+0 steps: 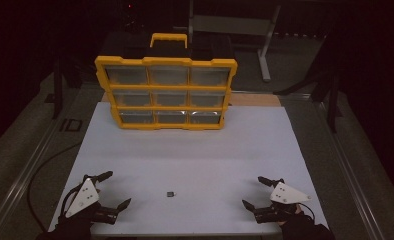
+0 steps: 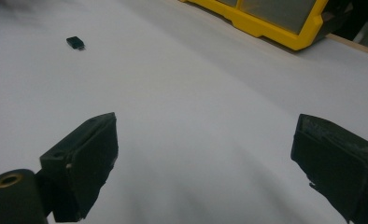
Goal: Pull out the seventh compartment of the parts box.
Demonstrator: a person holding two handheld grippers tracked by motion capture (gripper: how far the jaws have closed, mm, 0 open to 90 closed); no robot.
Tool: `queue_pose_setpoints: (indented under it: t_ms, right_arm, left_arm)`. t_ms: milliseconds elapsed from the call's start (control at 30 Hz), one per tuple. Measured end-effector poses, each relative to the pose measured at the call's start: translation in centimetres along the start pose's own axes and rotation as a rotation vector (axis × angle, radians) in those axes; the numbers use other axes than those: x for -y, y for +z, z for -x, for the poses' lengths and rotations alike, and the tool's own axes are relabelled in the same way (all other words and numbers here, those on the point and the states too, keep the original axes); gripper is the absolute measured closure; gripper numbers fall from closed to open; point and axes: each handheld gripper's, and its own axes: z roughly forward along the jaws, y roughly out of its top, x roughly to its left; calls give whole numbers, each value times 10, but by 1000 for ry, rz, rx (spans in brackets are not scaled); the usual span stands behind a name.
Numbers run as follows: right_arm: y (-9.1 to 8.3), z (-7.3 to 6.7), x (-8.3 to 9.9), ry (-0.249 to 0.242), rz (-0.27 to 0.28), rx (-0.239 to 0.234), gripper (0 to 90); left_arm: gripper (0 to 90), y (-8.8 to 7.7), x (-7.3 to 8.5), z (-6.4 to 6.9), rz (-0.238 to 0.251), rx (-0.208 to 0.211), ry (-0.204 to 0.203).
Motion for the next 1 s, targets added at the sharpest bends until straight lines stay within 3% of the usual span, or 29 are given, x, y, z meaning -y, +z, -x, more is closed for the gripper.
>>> queue_pose_setpoints:
  t_ms: [1000]
  right_arm:
    - [0,-4,-2,-39,15,0,75]
  left_arm:
    - [0,0,-1,4,-16,18,40]
